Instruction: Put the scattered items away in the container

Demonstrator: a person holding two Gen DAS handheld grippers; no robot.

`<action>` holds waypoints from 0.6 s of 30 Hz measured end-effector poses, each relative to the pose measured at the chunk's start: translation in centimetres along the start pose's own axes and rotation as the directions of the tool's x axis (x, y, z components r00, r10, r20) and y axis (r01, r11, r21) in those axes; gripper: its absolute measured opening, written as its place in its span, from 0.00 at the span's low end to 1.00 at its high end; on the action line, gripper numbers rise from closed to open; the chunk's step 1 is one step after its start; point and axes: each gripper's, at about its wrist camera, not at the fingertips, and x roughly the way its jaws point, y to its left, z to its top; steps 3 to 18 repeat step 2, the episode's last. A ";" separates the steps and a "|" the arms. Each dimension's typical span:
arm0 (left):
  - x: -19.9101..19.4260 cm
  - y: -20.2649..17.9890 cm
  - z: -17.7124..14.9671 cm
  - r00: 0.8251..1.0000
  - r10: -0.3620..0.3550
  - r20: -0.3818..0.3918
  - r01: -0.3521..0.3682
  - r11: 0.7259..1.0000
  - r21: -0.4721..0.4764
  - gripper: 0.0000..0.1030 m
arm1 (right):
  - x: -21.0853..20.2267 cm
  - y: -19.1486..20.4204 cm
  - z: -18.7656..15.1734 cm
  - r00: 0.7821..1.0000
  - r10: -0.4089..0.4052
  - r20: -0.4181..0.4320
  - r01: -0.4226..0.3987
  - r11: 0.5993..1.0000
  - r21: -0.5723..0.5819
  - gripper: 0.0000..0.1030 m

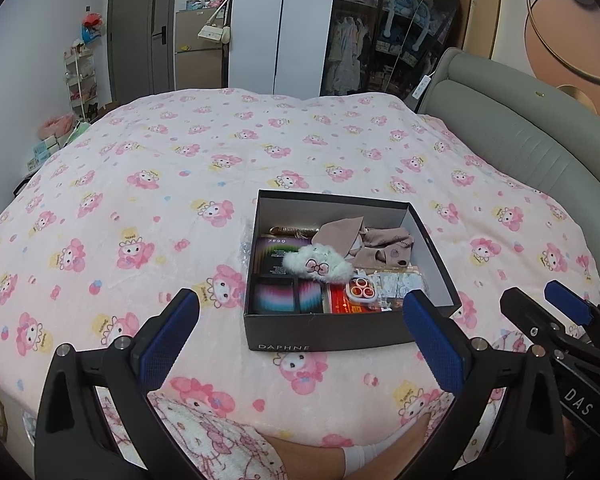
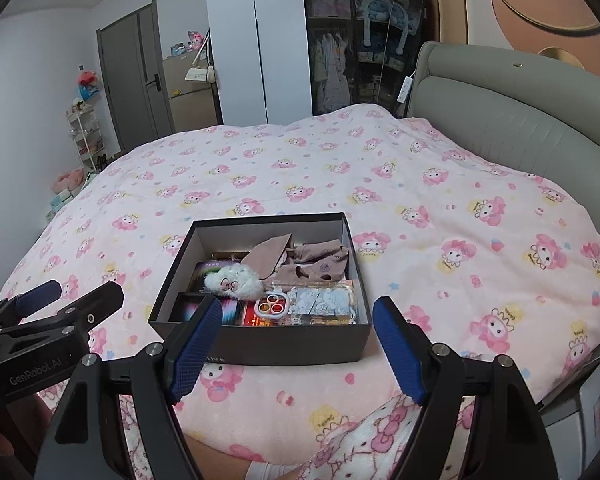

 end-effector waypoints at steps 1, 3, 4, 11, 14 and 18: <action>0.0 0.0 -0.1 1.000 0.005 -0.001 -0.005 1.000 0.000 1.00 | 0.1 0.0 -0.1 1.000 0.001 -0.003 -0.001 1.000 0.001 0.74; 0.0 0.0 -0.1 1.000 0.008 -0.002 -0.008 1.000 0.001 1.00 | 0.1 0.1 -0.1 1.000 0.001 -0.007 -0.001 1.000 0.004 0.74; 0.0 0.0 -0.1 1.000 0.008 -0.002 -0.008 1.000 0.001 1.00 | 0.1 0.1 -0.1 1.000 0.001 -0.007 -0.001 1.000 0.004 0.74; 0.0 0.0 -0.1 1.000 0.008 -0.002 -0.008 1.000 0.001 1.00 | 0.1 0.1 -0.1 1.000 0.001 -0.007 -0.001 1.000 0.004 0.74; 0.0 0.0 -0.1 1.000 0.008 -0.002 -0.008 1.000 0.001 1.00 | 0.1 0.1 -0.1 1.000 0.001 -0.007 -0.001 1.000 0.004 0.74; 0.0 0.0 -0.1 1.000 0.008 -0.002 -0.008 1.000 0.001 1.00 | 0.1 0.1 -0.1 1.000 0.001 -0.007 -0.001 1.000 0.004 0.74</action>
